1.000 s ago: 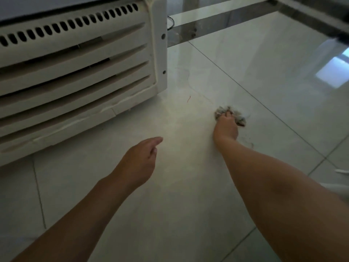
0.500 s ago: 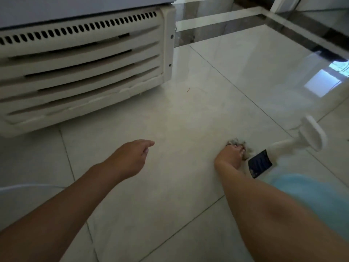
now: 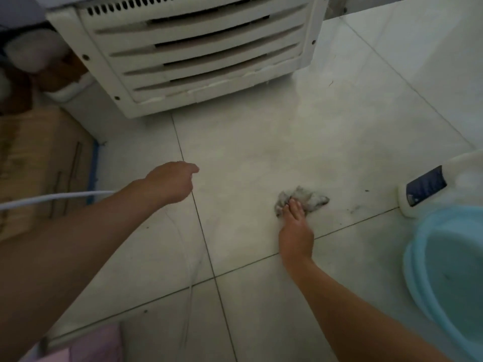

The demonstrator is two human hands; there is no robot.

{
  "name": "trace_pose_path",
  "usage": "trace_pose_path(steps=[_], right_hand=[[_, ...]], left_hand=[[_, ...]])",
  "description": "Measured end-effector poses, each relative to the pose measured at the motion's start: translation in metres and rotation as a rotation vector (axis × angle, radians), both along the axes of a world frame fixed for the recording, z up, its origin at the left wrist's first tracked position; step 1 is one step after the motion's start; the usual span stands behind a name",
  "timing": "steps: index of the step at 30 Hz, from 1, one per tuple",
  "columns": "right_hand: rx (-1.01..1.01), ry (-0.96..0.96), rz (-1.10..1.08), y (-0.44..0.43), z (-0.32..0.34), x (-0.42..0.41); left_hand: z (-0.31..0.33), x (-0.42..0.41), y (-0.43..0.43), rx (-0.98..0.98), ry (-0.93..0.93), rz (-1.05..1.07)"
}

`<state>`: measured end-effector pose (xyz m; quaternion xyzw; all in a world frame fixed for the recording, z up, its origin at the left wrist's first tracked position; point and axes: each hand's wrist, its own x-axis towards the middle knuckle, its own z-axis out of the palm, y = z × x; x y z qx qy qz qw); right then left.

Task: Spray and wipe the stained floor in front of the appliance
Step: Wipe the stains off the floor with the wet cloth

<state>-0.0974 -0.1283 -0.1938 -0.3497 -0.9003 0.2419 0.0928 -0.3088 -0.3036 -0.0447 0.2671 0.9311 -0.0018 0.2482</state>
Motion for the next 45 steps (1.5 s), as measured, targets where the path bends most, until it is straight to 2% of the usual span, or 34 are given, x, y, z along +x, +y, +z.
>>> trace_pose_path(steps=[4, 7, 12, 15, 16, 18, 20, 22, 24, 26, 30, 31, 33, 35, 37, 42, 45], right_hand=[[-0.055, 0.093, 0.268, -0.08, 0.001, -0.003], [-0.168, 0.087, 0.448, -0.147, 0.002, -0.002], [-0.168, 0.017, 0.88, -0.229, 0.006, 0.005], [-0.176, -0.087, 0.902, -0.244, 0.016, 0.003], [-0.063, -0.13, 0.896, -0.24, 0.02, 0.001], [0.004, -0.21, 0.947, -0.226, 0.036, -0.009], [-0.137, -0.213, 0.942, -0.199, 0.061, -0.023], [-0.312, -0.167, 0.817, -0.176, 0.082, -0.033], [-0.381, -0.118, 0.774, -0.156, 0.099, -0.026], [-0.357, -0.127, 0.769, -0.128, 0.104, -0.031], [-0.546, -0.42, 0.8, -0.07, 0.134, -0.042], [-0.588, -0.487, 0.812, -0.058, 0.144, -0.043], [-0.533, -0.507, 0.767, -0.041, 0.147, -0.049], [-0.319, -0.511, 0.706, -0.038, 0.132, -0.05], [-0.095, -0.429, 0.655, -0.044, 0.107, -0.038], [-0.085, -0.293, 0.879, -0.052, 0.048, 0.027], [-0.044, -0.21, 0.818, -0.053, 0.036, 0.026]], left_hand=[[-0.006, -0.011, -0.062, -0.042, -0.066, 0.163], [-0.017, 0.004, -0.112, -0.041, -0.104, 0.292], [-0.044, 0.048, -0.179, 0.09, -0.151, 0.489], [-0.049, 0.067, -0.198, 0.185, -0.097, 0.601], [-0.048, 0.073, -0.196, 0.201, -0.077, 0.62], [-0.045, 0.085, -0.181, 0.225, -0.053, 0.586], [-0.043, 0.096, -0.153, 0.261, -0.054, 0.479], [-0.04, 0.101, -0.119, 0.299, -0.054, 0.351], [-0.037, 0.11, -0.092, 0.348, -0.152, 0.324], [-0.038, 0.107, -0.068, 0.395, -0.255, 0.374], [-0.031, 0.088, -0.042, 0.443, -0.718, 0.531], [-0.026, 0.084, -0.035, 0.456, -0.747, 0.525], [-0.019, 0.078, -0.019, 0.503, -0.641, 0.521], [-0.019, 0.081, -0.001, 0.531, -0.509, 0.482], [-0.023, 0.089, 0.015, 0.53, -0.427, 0.412], [-0.037, 0.098, 0.038, 0.466, -0.36, 0.223], [-0.038, 0.101, 0.045, 0.432, -0.302, 0.157]])
